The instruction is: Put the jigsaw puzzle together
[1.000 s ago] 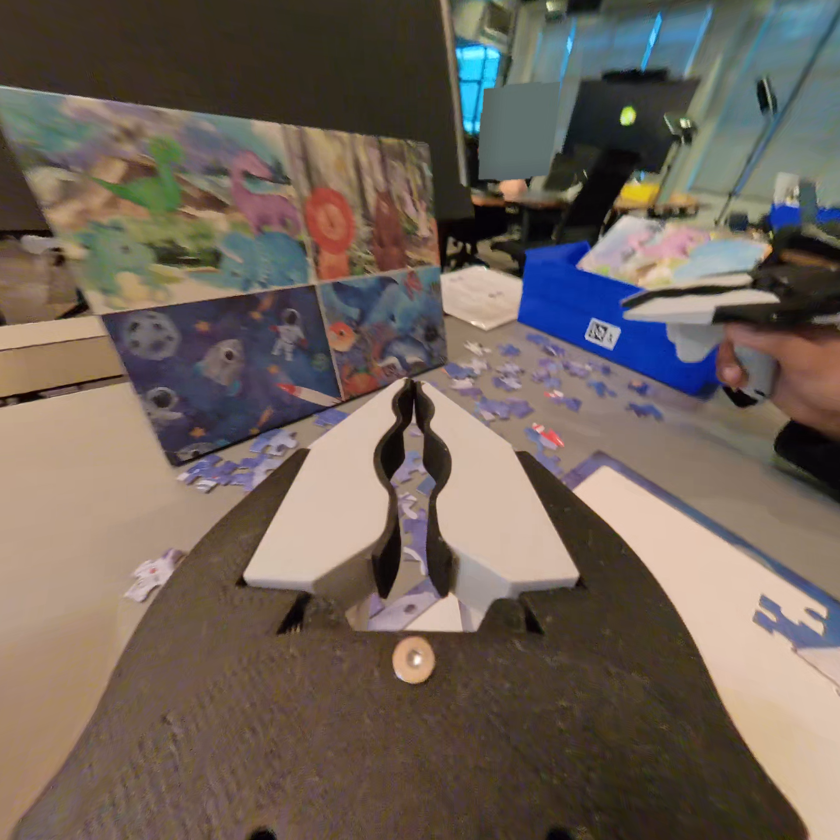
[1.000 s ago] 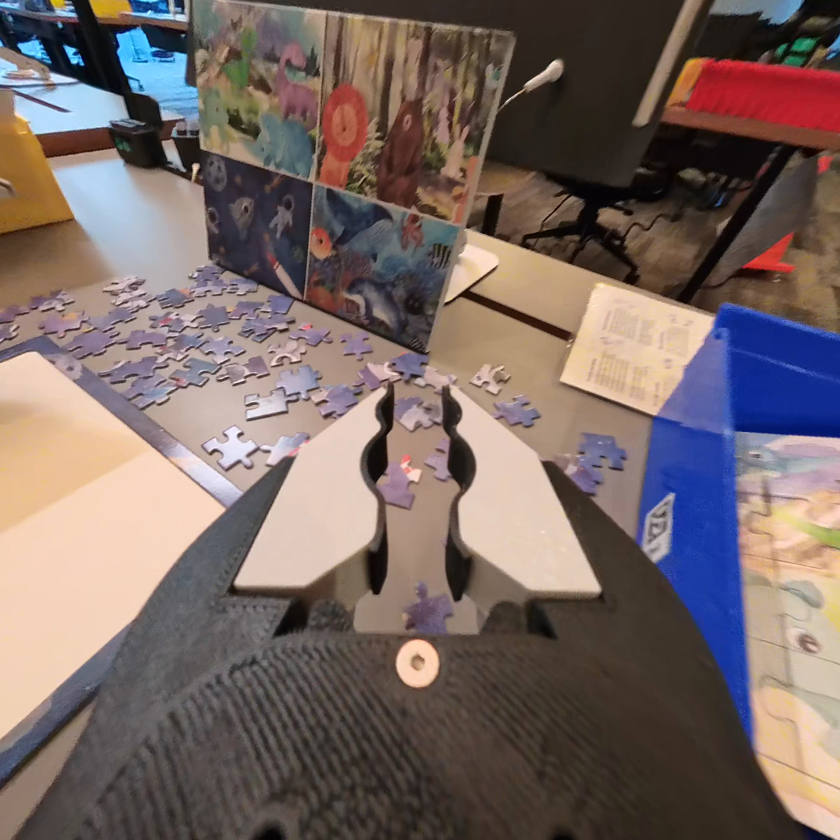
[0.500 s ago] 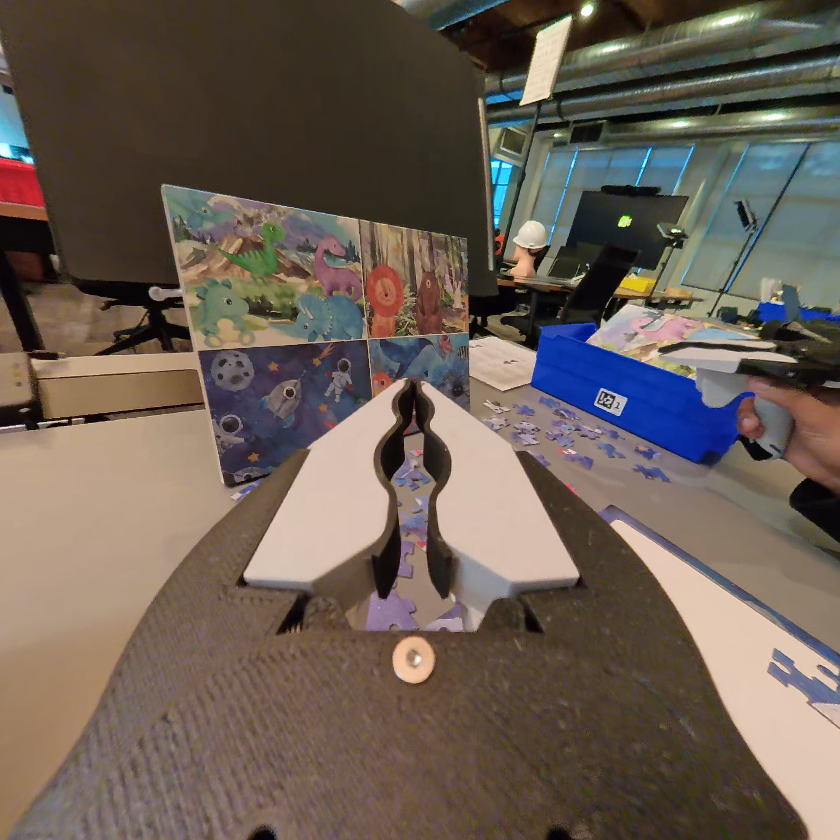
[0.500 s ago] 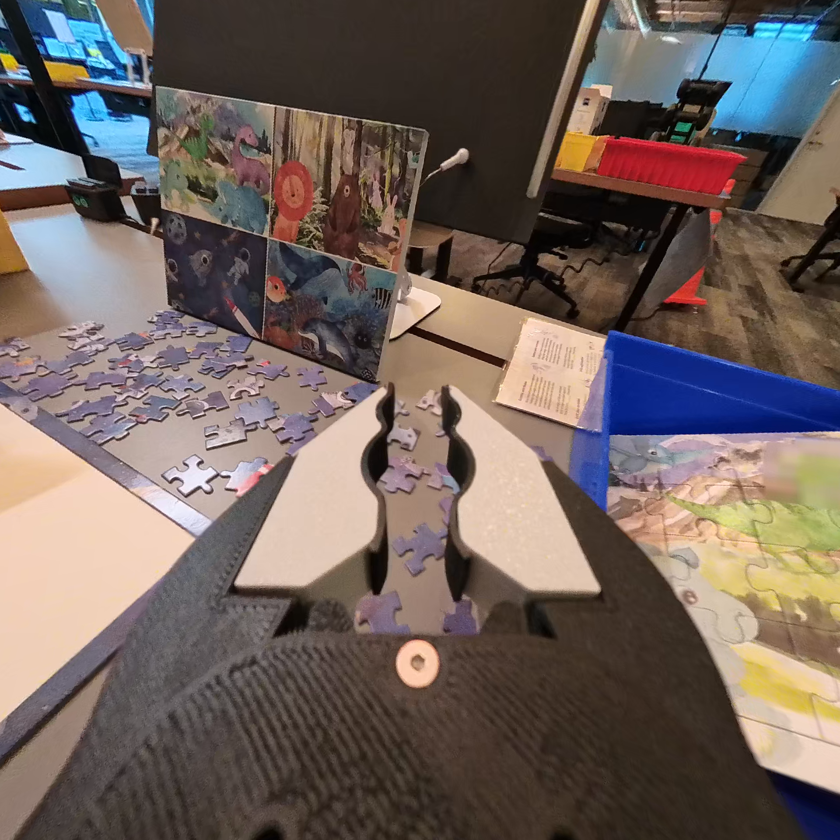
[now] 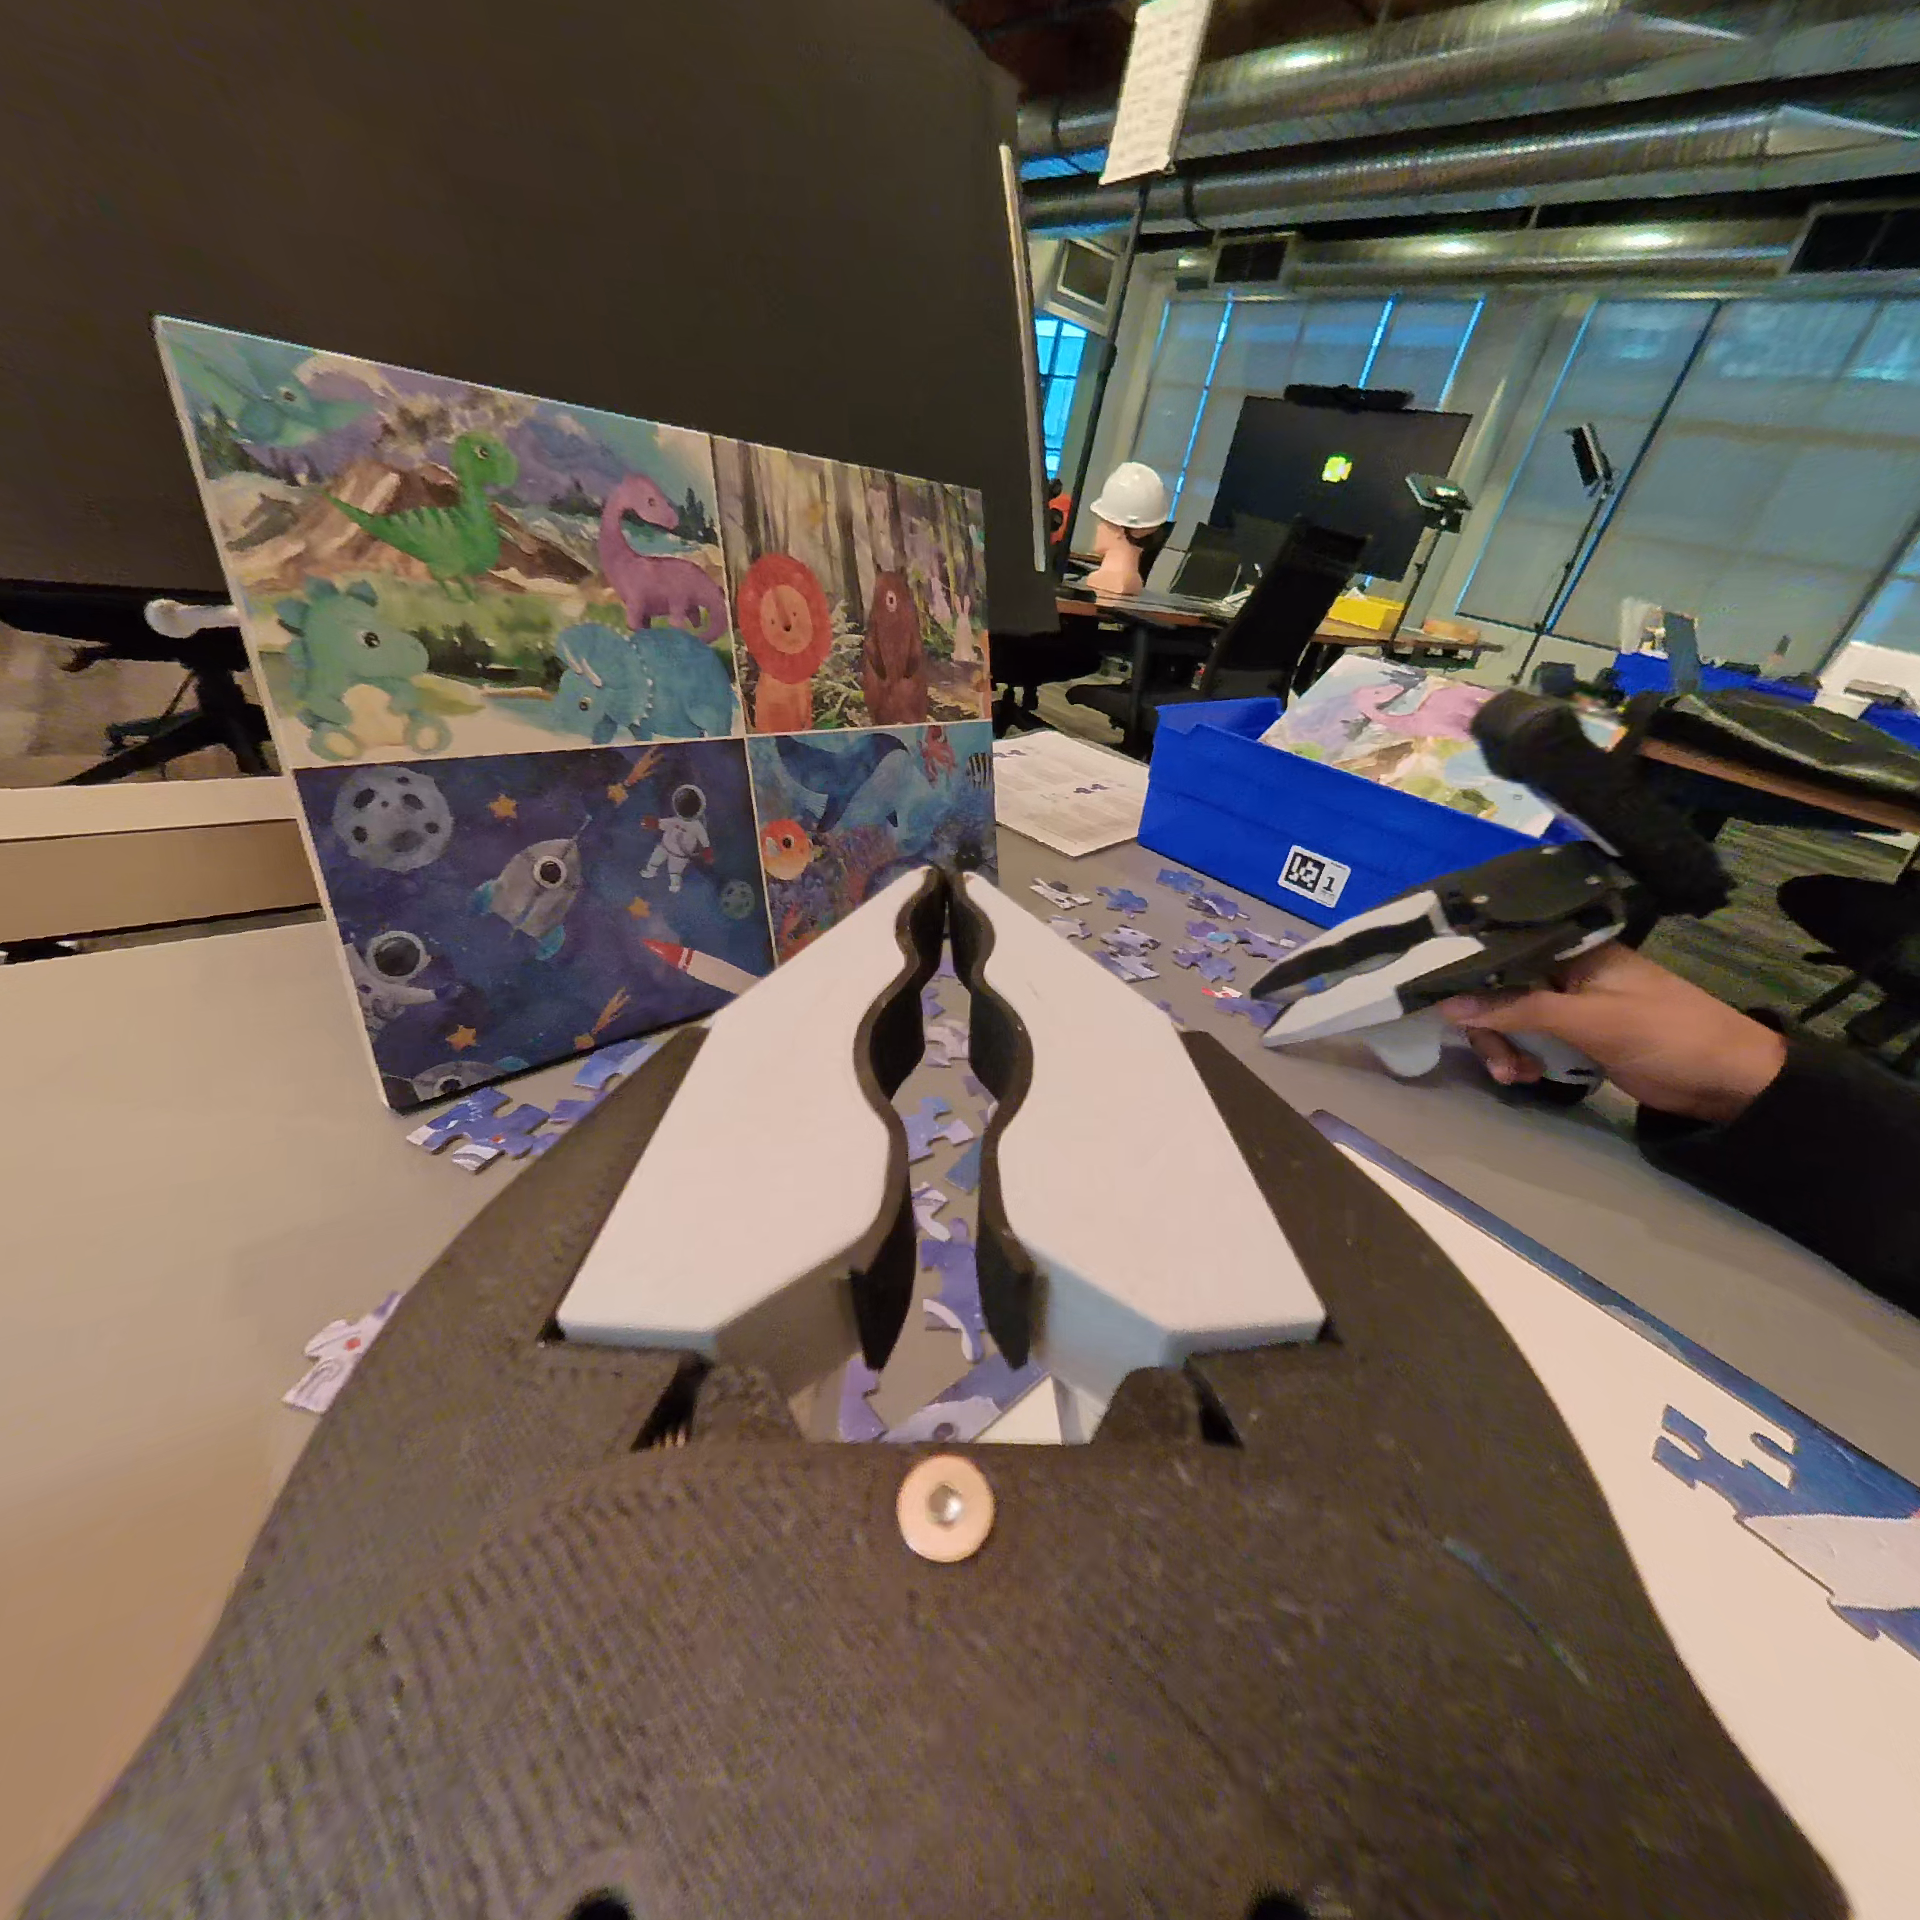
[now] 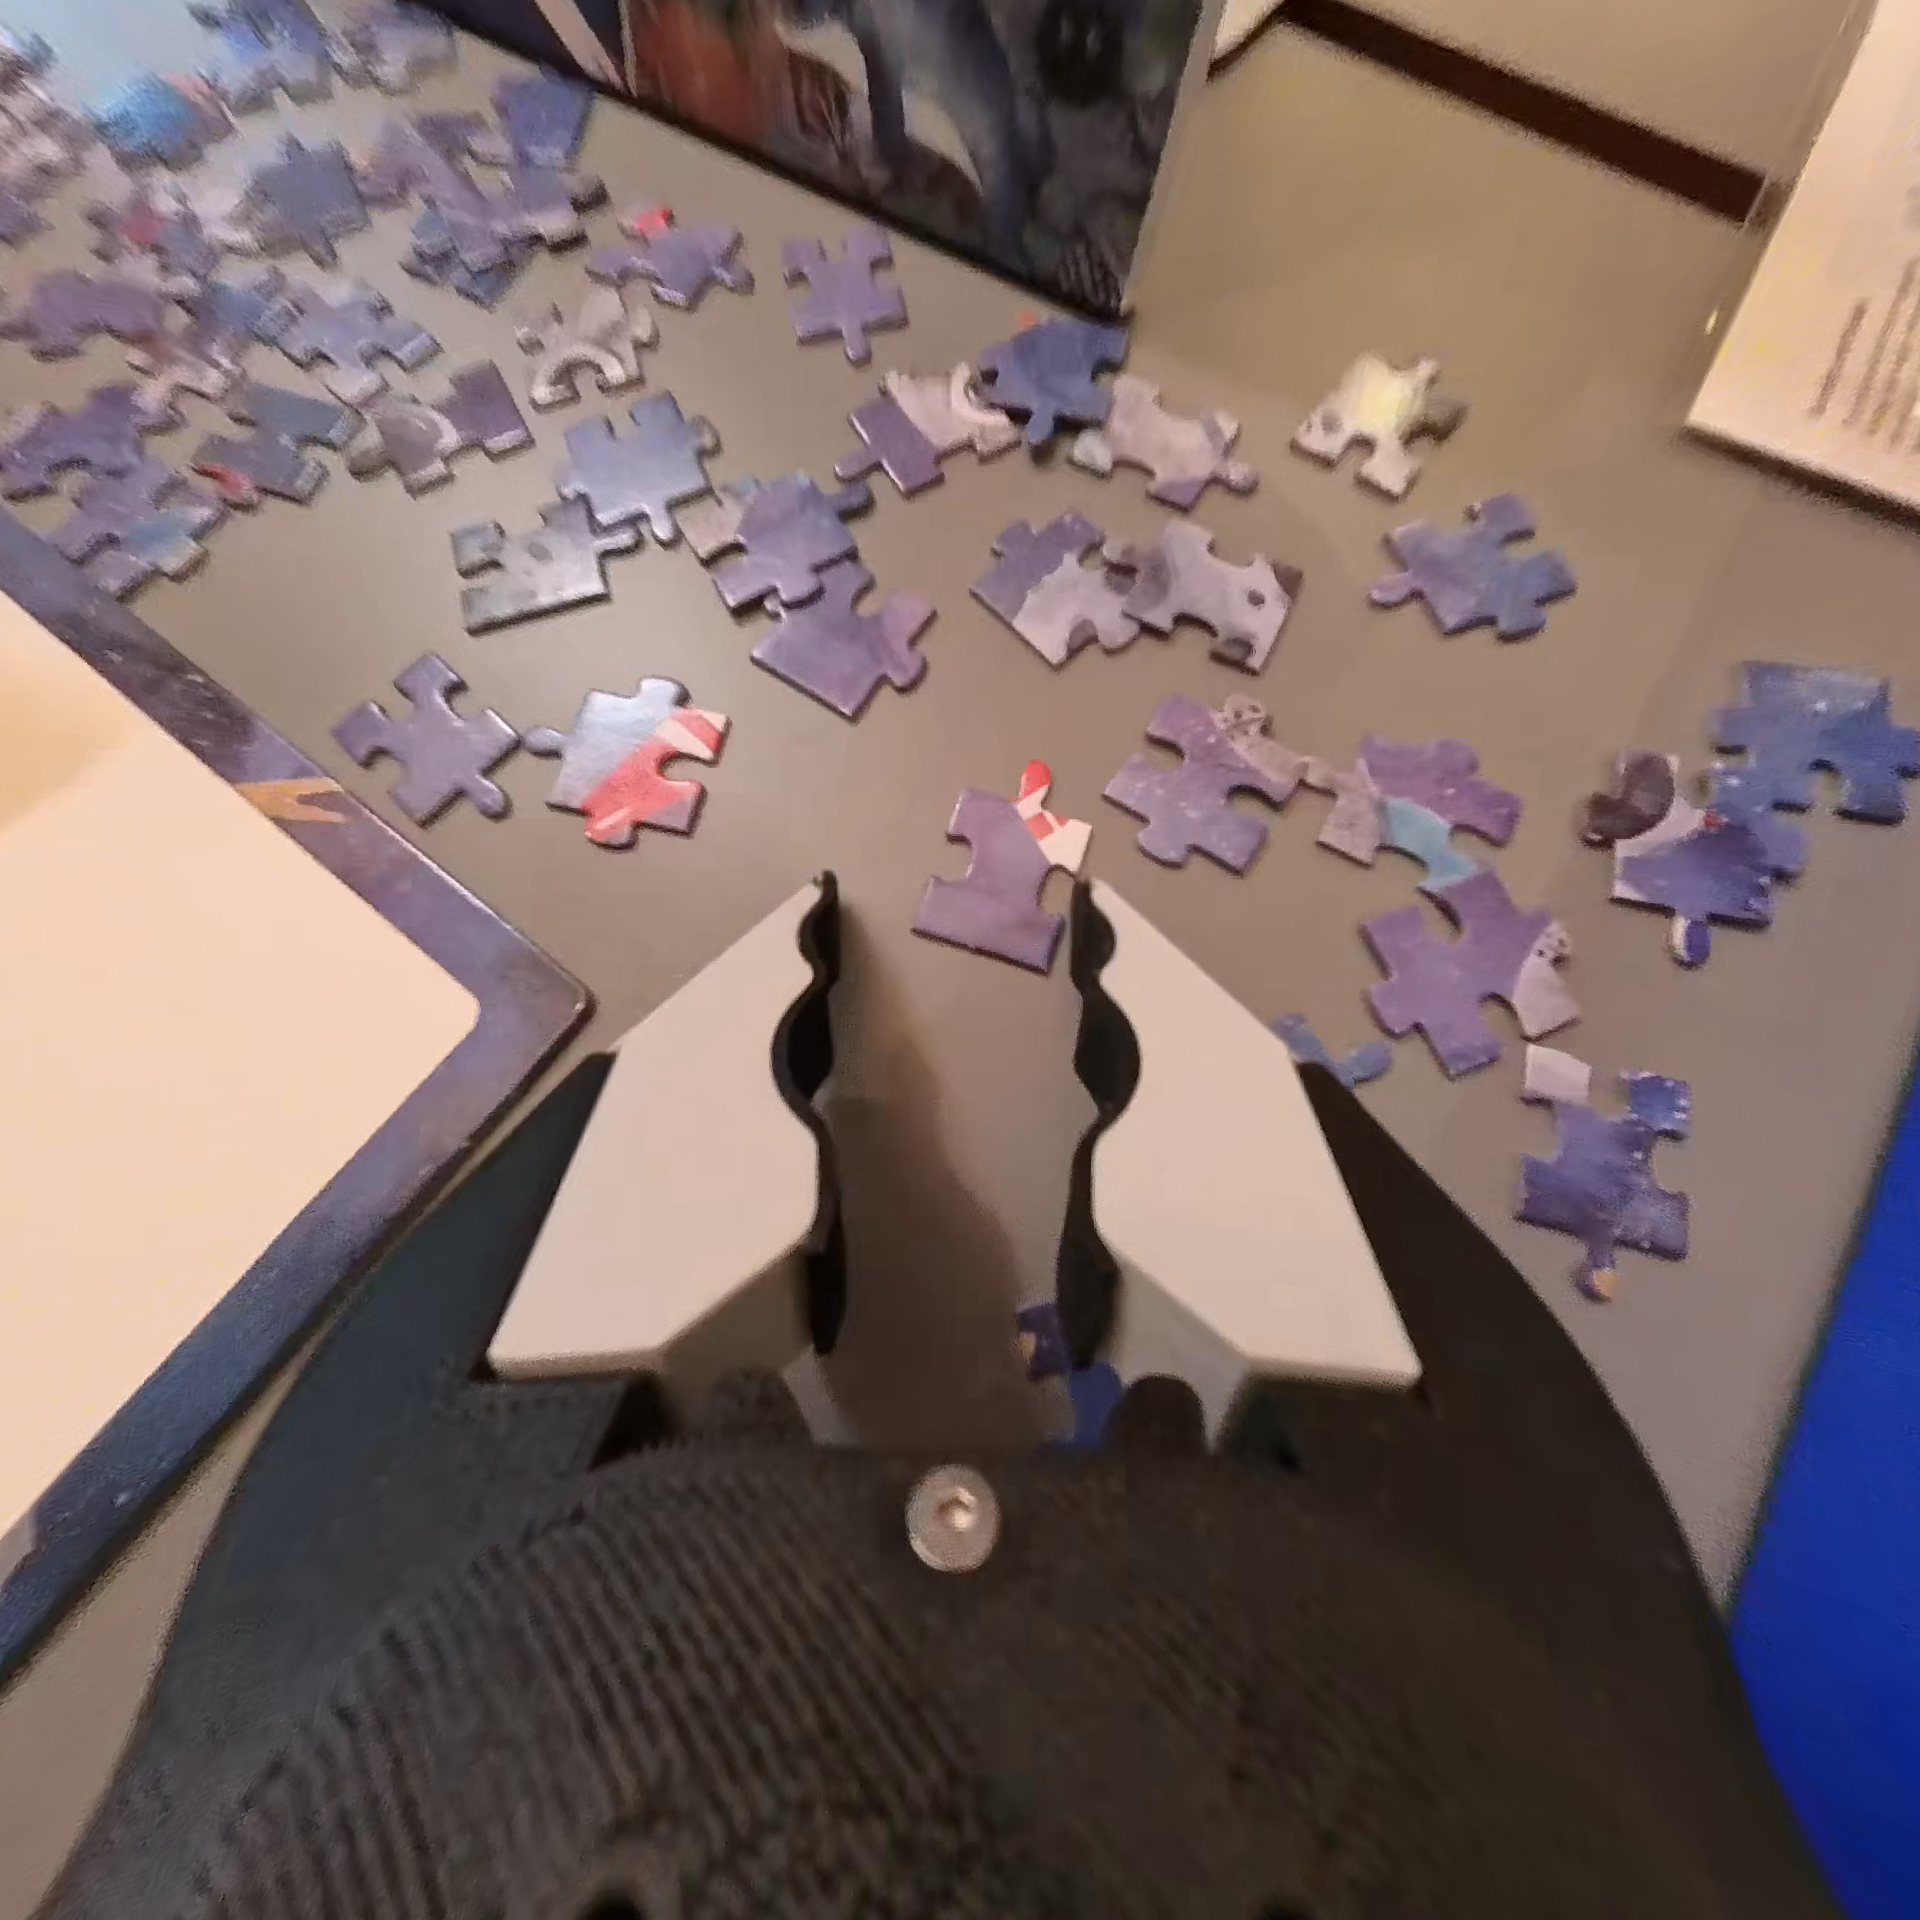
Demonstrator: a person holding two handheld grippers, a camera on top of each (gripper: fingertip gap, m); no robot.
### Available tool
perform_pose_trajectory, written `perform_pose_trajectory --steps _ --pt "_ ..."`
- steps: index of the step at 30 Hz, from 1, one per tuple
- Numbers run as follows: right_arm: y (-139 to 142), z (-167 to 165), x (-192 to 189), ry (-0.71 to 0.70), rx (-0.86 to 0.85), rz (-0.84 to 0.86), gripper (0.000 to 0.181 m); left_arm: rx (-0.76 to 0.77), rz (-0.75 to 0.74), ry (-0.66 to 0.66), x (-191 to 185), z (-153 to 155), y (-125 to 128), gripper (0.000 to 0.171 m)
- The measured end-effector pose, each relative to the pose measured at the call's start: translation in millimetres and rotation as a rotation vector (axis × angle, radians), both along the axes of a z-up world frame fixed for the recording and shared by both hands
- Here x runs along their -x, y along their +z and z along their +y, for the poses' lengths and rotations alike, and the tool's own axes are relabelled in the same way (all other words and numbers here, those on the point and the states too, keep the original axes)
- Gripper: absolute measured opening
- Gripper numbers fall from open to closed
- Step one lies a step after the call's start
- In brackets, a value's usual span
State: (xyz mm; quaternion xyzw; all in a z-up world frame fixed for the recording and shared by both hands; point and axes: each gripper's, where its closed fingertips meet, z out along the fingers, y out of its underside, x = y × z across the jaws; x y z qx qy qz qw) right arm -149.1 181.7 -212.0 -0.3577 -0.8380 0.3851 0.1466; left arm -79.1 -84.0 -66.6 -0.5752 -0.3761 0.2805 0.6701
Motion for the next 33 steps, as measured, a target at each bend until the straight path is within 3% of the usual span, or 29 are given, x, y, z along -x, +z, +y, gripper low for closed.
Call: perform_pose_trajectory --steps 4,6,17,19,23,33 --pt "0 2 3 -0.014 -0.021 0.02 0.036 0.005 0.0 -0.014 -1 4 -1 0.0" --pt "0 1 1 0.001 -0.016 0.016 0.021 0.007 0.002 -0.018 -1 5 0 0.0" --pt "6 3 -1 0.016 0.002 0.029 0.021 0.022 0.005 -0.033 -2 10 -1 0.0" --pt "14 -1 -3 0.028 0.048 0.036 0.01 0.023 0.004 -0.039 -3 12 -2 0.0" --pt "25 -9 -8 0.063 0.098 0.056 0.014 0.032 0.001 -0.052 -3 15 -3 0.001" --pt "12 -6 -7 0.056 0.026 0.034 0.029 0.032 -0.018 -0.075 -3 20 -7 0.003"
